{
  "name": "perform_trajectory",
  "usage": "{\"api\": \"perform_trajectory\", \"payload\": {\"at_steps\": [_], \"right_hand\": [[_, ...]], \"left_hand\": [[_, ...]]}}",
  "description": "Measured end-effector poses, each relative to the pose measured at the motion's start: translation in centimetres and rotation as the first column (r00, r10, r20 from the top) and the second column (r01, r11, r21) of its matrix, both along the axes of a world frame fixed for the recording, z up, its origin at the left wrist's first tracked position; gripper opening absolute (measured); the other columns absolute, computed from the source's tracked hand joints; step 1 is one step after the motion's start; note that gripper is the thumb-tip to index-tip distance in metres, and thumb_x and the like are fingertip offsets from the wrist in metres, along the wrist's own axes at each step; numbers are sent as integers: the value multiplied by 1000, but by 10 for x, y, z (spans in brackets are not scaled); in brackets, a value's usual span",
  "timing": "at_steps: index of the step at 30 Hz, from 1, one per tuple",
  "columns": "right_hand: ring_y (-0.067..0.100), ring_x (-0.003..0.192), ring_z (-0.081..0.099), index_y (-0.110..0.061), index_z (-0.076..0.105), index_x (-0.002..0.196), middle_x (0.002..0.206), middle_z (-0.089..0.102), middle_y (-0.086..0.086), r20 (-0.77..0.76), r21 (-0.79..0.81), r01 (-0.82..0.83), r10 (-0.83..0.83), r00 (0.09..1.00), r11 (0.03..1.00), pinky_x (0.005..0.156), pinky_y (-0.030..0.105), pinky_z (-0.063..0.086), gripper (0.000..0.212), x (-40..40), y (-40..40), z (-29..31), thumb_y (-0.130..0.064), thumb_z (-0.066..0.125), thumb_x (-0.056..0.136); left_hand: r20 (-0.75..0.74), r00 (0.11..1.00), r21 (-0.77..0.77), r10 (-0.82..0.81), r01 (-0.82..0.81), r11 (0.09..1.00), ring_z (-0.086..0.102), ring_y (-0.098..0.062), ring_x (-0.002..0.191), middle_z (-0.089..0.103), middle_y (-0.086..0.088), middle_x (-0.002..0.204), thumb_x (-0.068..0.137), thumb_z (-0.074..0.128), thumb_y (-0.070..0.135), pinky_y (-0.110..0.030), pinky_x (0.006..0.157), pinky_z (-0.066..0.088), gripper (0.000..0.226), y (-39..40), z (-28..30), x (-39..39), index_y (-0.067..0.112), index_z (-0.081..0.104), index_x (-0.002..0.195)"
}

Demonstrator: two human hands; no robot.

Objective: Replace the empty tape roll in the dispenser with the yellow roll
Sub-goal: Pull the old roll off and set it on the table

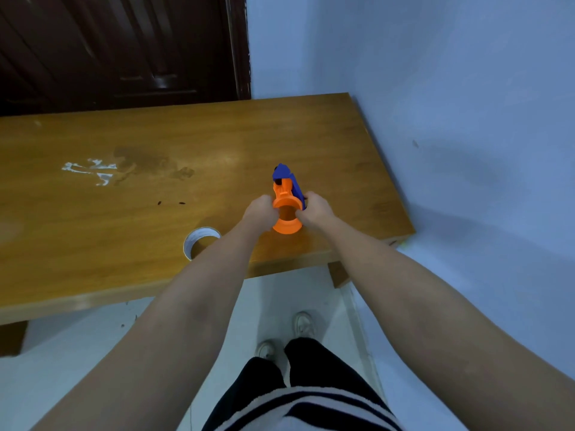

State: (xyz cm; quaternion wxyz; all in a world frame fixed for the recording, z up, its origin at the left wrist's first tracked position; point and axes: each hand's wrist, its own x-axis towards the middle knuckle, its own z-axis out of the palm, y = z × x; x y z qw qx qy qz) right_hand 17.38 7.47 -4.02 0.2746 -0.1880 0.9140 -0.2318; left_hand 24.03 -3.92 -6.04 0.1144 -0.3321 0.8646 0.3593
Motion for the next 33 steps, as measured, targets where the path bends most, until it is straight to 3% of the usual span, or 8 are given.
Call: {"api": "perform_trajectory", "payload": {"at_steps": [5,10,16,21,29,33], "right_hand": [[30,91,60,-6,53,119,106,62,13,-31,-27,3,-4,1000,1000,77,38,50,35,-24,5,3,-9,56,85],[27,82,54,-7,53,107,92,54,8,-51,-38,-20,18,999,999,68,33,42,22,-63,6,8,-8,54,84],[25,84,54,-4,54,114,95,54,8,-41,-52,-33,30,999,998,69,31,40,28,-110,9,9,-10,54,86],[31,99,61,-6,53,116,111,62,14,-2,-51,-45,45,999,998,71,32,43,31,-131,16,-2,-11,55,86],[34,103,60,-6,53,114,113,62,16,36,-11,-80,81,996,997,82,38,48,29,-145,23,-17,-12,55,86],[31,102,61,-7,49,121,114,61,14,56,-15,-89,89,994,996,82,37,48,36,-148,23,-18,-15,59,87]], "left_hand": [[-18,1000,-44,0,-1,999,60,-28,73,59,-10,85,97,43,15,-40,74,57,12,7,0,-25,8,51,92],[-31,1000,-91,7,-10,996,57,-31,74,56,-10,82,96,42,13,-41,73,54,10,6,6,-65,8,50,91],[-21,999,-90,46,-48,995,62,-34,82,63,-16,95,95,42,12,-44,77,56,16,8,8,-111,7,56,102],[11,995,-29,101,-100,995,65,-37,94,66,-20,106,96,44,12,-49,81,56,25,17,-1,-130,3,56,116],[91,984,8,156,-157,988,69,-34,79,65,-19,112,97,44,16,-45,79,58,31,27,-14,-140,6,52,126],[106,977,38,182,-187,982,69,-36,89,64,-20,114,98,44,16,-47,79,59,34,28,-15,-142,6,49,131]]}}
